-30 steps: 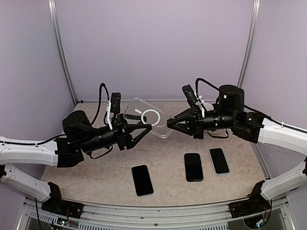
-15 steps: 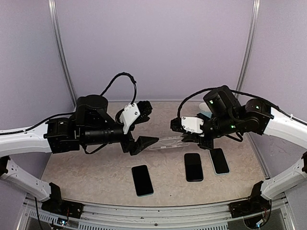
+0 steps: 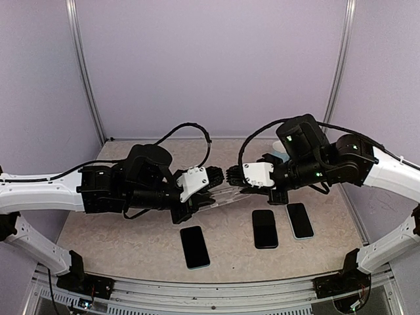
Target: Put the phone into the phone case
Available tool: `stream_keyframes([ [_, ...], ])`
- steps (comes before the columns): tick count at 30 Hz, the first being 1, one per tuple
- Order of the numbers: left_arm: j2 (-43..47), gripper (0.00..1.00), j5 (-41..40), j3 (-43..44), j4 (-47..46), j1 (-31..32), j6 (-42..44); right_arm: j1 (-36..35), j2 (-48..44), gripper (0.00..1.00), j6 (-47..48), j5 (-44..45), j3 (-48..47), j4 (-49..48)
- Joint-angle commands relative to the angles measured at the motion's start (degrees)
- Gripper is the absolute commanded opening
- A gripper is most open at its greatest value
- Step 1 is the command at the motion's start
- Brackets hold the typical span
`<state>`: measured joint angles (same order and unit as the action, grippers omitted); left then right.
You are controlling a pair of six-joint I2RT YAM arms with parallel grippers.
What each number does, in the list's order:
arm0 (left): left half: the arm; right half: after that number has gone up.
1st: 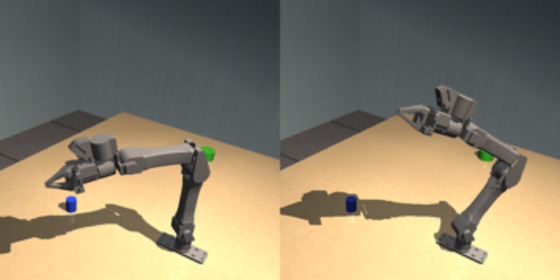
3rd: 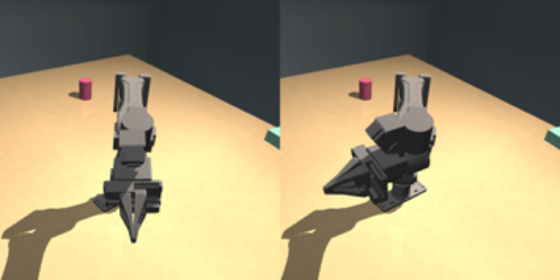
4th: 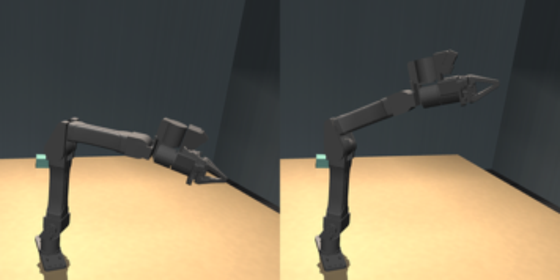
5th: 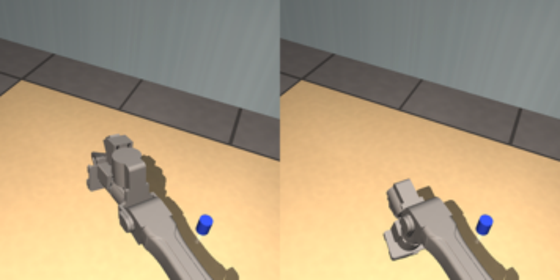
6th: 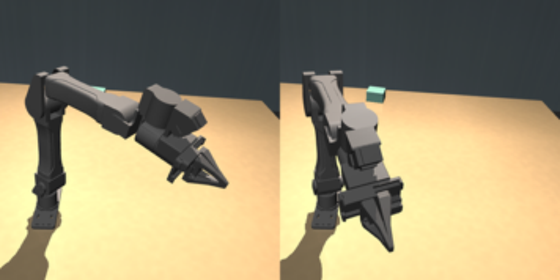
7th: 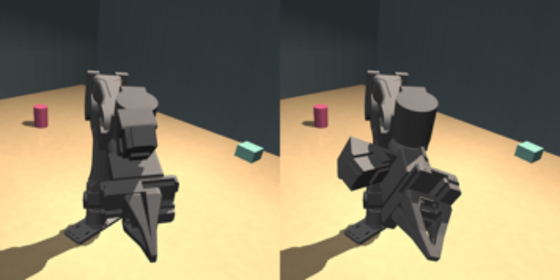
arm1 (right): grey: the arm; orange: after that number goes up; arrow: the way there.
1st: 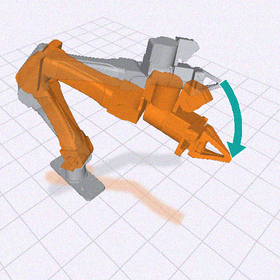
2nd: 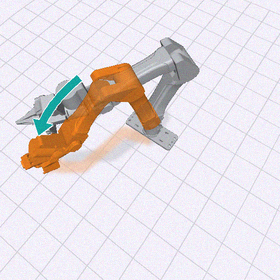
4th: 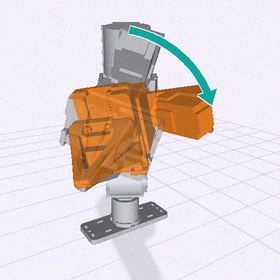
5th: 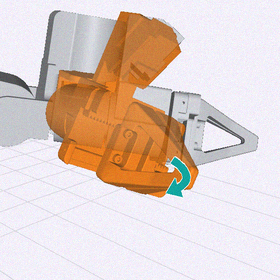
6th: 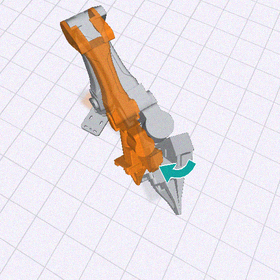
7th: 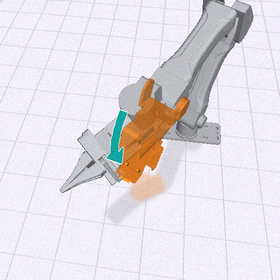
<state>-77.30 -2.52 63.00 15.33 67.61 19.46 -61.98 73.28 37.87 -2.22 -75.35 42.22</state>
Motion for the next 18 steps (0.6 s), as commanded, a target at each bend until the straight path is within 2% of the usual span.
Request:
stream_keyframes([
  [1, 2.4, 0.00, -3.6, -2.8, -11.4, 0.0, -5.5, -0.5, -4.6, 0.23, -4.4, 0.9, 4.3, -12.9],
  [3, 4.9, 0.00, -5.4, -7.2, -20.6, -0.7, -10.9, 1.7, -8.3, 0.66, -13.0, 5.8, 11.0, -26.2],
  [5, 8.8, 0.00, -4.0, -13.0, -32.0, -2.1, -18.3, 7.6, -11.3, 0.94, -24.8, -0.2, 15.8, -34.7],
  [6, 10.2, 0.00, -2.4, -16.6, -39.1, -2.5, -22.2, 10.3, -11.8, 0.98, -31.6, -4.9, 17.8, -38.5],
  [9, 14.0, 0.00, -0.1, -26.0, -58.7, -2.5, -30.2, 11.6, -12.1, 0.99, -44.3, -14.6, 24.3, -52.5],
  [11, 14.5, 0.00, 0.5, -28.5, -65.2, -2.7, -32.9, 11.2, -11.6, 0.98, -49.7, -19.5, 27.9, -61.6],
  [12, 13.8, 0.00, 1.1, -28.1, -65.6, -2.7, -33.5, 10.9, -11.2, 0.96, -51.6, -21.3, 29.4, -67.7],
  [14, 12.3, 0.00, 2.1, -26.8, -64.2, -2.8, -34.4, 9.6, -9.8, 0.95, -54.2, -22.1, 30.8, -73.5],
  [18, 10.1, 0.00, 4.6, -27.4, -67.0, -2.9, -36.6, 7.0, -4.2, 0.85, -55.9, -25.4, 26.6, -73.8],
])
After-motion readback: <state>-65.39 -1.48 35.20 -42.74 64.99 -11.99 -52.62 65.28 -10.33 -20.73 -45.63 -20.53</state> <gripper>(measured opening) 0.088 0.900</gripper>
